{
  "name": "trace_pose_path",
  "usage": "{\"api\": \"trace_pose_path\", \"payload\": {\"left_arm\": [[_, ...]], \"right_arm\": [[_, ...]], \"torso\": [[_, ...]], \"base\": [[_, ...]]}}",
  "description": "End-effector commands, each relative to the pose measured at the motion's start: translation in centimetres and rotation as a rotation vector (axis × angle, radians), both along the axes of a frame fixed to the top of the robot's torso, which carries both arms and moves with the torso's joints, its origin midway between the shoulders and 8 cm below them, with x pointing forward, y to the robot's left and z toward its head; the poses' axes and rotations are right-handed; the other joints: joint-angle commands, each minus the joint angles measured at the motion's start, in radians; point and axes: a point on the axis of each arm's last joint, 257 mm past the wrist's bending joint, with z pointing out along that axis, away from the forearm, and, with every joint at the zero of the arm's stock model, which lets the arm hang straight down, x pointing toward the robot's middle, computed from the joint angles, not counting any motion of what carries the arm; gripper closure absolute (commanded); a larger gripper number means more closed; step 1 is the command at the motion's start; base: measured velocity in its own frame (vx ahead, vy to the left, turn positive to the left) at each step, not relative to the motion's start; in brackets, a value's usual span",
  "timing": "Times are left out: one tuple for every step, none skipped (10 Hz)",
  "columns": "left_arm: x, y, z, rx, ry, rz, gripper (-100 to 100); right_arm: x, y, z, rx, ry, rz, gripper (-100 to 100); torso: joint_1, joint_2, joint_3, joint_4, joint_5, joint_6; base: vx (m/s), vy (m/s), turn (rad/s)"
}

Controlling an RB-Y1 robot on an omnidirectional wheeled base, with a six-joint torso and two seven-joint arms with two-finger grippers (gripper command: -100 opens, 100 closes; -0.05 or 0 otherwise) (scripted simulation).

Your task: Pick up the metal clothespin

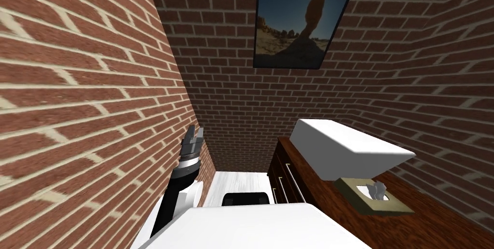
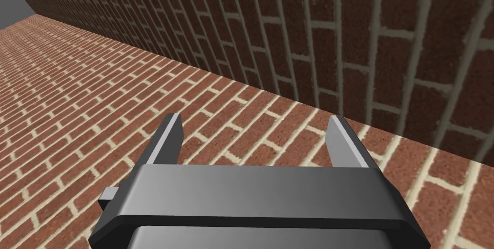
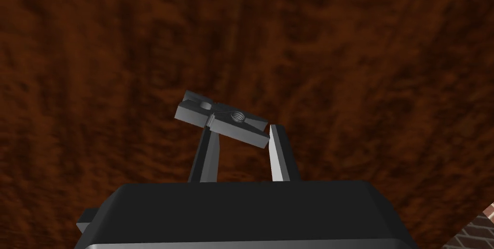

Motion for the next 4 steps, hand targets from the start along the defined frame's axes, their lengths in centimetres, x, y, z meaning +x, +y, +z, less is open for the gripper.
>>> {"api": "trace_pose_path", "payload": {"left_arm": [[0.00, 0.00, 0.00, 0.000, 0.000, 0.000, 0], [0.01, -0.01, 0.01, 0.000, 0.000, 0.000, 0], [0.00, 0.00, 0.00, 0.000, 0.000, 0.000, 0], [0.01, -0.01, 0.02, 0.000, 0.000, 0.000, 0]], "right_arm": [[0.04, -0.05, 0.15, 0.002, 0.002, 0.031, 100], [0.38, -0.27, 0.45, 0.001, 0.004, 0.079, 100], [0.19, -0.22, 0.29, 0.000, 0.003, 0.052, 100], [0.12, -0.21, 0.29, 0.001, 0.004, 0.059, 0]], "torso": [[0.000, 0.000, 0.000, 0.000, 0.000, 0.000], [0.001, 0.001, 0.001, 0.000, 0.000, -0.003], [0.001, 0.001, 0.001, 0.000, 0.000, -0.001], [0.000, 0.005, 0.002, 0.001, 0.000, -0.003]], "base": [[0.148, 0.043, -0.190], [0.159, 0.055, -0.281], [0.077, 0.034, -0.084], [0.012, 0.007, 0.014]]}}
